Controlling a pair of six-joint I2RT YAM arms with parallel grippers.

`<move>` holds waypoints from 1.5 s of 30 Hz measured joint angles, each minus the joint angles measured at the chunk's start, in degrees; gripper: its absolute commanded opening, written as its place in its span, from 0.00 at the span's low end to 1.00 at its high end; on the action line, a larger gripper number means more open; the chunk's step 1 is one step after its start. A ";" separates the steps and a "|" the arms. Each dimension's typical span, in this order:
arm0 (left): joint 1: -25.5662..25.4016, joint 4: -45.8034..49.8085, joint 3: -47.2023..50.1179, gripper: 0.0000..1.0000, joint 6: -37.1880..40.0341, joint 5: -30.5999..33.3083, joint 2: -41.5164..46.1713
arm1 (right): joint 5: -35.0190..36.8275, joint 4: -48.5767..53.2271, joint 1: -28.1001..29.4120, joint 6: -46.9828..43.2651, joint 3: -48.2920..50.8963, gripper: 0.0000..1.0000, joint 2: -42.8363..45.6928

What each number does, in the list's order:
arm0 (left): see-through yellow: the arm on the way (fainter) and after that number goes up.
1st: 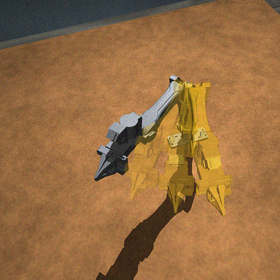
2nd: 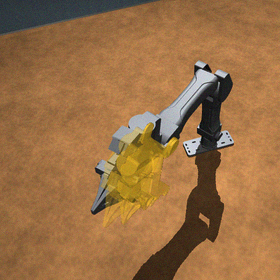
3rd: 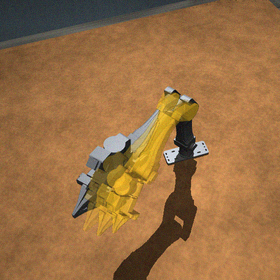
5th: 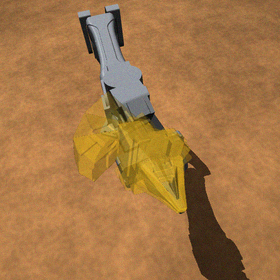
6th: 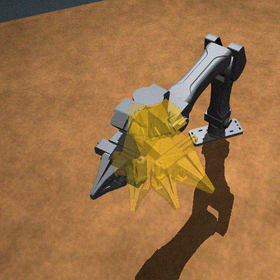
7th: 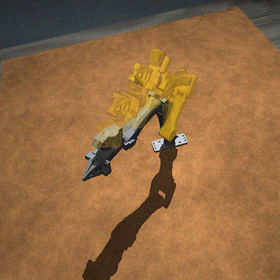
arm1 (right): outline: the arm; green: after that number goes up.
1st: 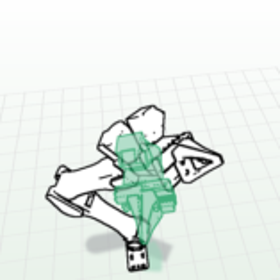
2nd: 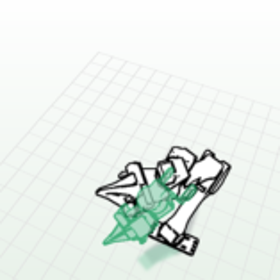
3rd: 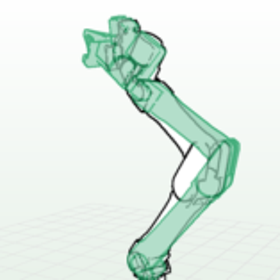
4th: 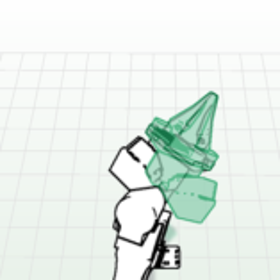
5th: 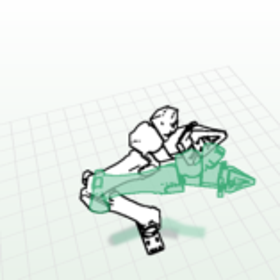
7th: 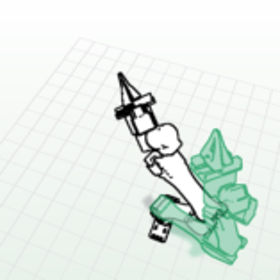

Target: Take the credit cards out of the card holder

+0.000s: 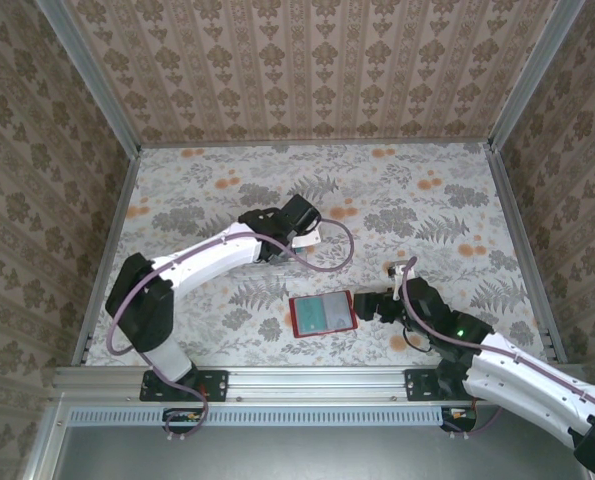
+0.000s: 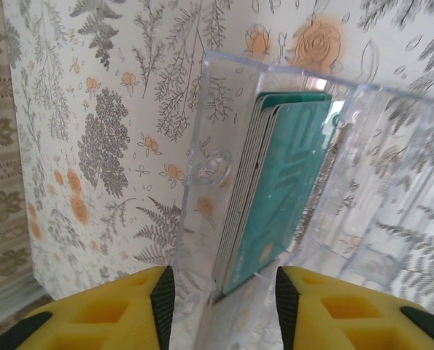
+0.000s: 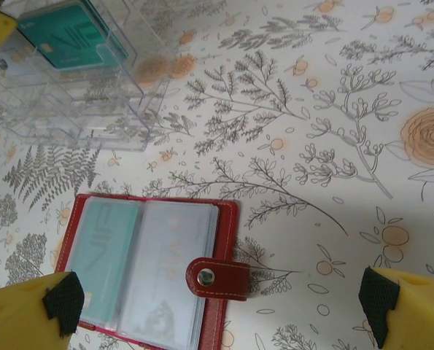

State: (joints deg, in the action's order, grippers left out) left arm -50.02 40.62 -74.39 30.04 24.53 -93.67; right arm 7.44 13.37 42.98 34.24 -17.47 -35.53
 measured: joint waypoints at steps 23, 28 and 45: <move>-5.73 -19.50 36.96 0.52 -65.75 -20.48 33.18 | -7.98 -7.04 4.50 -0.74 -6.08 0.52 -24.46; -7.85 -24.13 40.48 0.49 -73.11 -20.48 31.71 | -7.98 -7.65 5.84 0.04 -7.26 0.53 -29.14; -11.10 -33.53 41.33 0.19 -79.91 -22.25 15.23 | -7.89 -9.46 6.16 2.43 -8.55 0.64 -35.89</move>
State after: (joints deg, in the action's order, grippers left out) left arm -61.12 7.09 -33.06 -49.87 2.28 -78.43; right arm -0.45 3.90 49.15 36.67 -26.02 -71.42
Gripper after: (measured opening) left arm 0.193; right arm 0.644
